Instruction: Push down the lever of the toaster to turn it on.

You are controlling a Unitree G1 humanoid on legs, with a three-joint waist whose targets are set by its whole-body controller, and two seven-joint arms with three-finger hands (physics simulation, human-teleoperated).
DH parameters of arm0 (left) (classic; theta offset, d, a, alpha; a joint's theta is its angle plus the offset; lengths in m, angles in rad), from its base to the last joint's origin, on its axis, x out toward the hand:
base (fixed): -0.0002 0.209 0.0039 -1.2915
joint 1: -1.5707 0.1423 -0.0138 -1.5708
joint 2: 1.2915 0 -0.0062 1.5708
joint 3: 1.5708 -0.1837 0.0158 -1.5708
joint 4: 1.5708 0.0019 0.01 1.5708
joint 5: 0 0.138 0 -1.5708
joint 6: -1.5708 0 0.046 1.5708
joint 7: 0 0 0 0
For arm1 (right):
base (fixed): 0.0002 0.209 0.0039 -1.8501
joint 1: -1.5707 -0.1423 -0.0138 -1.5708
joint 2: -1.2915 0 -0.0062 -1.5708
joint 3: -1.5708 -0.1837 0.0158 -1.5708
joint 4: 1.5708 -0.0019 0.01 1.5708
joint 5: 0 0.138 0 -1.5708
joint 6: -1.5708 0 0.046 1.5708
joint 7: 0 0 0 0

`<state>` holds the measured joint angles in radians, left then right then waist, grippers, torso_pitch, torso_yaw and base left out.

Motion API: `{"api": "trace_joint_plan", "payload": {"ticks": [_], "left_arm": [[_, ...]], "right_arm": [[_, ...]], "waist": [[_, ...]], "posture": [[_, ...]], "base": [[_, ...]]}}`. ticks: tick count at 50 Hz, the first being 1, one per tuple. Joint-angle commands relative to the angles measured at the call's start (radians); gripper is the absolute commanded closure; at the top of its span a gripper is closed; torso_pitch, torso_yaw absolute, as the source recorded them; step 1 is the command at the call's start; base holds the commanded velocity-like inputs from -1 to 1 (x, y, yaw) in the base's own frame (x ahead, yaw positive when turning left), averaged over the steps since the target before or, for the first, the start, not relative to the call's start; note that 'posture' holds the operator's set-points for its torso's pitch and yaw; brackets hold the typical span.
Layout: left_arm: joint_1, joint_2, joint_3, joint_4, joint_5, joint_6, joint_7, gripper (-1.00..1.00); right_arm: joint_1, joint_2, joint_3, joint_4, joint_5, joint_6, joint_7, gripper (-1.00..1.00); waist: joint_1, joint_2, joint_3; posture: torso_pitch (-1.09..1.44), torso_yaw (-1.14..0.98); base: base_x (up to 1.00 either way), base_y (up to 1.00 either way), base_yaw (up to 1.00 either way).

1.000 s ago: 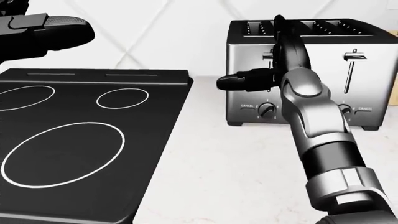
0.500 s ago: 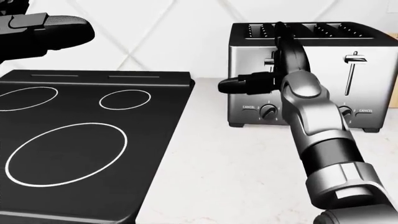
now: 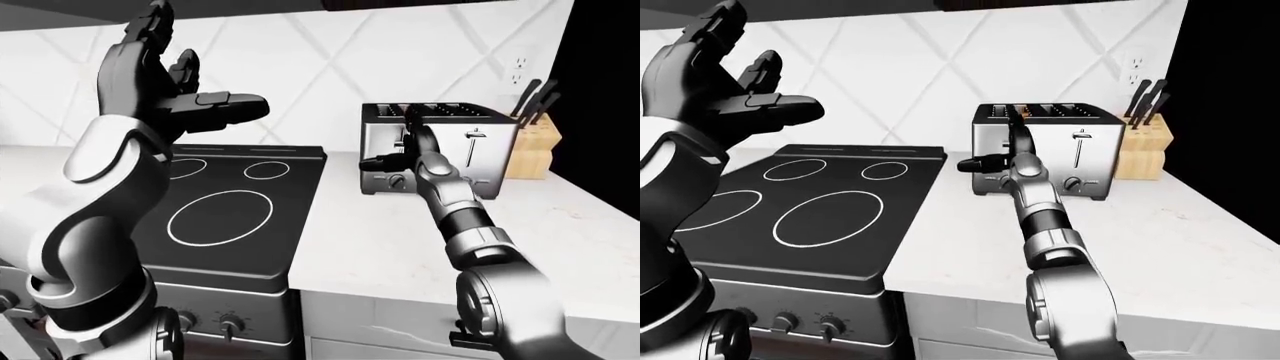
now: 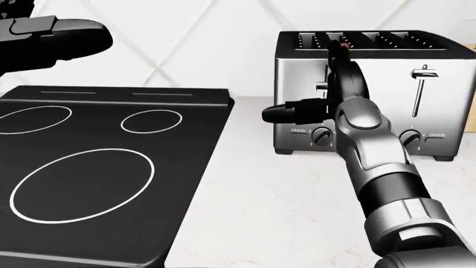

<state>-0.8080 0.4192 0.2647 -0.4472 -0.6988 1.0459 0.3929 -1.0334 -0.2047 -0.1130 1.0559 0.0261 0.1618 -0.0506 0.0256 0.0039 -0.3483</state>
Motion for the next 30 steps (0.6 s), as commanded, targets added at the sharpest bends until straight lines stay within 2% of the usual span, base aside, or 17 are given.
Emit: {"api": "trace_joint_plan", "payload": {"ticks": [1,30], "left_arm": [[-0.03,0.009,0.008,-0.01,0.004,-0.025,-0.002,-1.0],[-0.034,0.01,0.01,-0.012,0.001,-0.021,0.002,-1.0]], "right_arm": [[-0.001,-0.003,-0.004,0.041,0.008,0.039,0.004,-1.0],[0.019,0.003,-0.016,0.145,0.008,-0.022,0.002,-1.0]], "waist": [[0.0,0.006,0.008],[0.003,0.005,0.006]], "posture": [[-0.5,0.0],[-0.5,0.0]], "base": [[0.0,0.0,0.0],[0.0,0.0,0.0]]}}
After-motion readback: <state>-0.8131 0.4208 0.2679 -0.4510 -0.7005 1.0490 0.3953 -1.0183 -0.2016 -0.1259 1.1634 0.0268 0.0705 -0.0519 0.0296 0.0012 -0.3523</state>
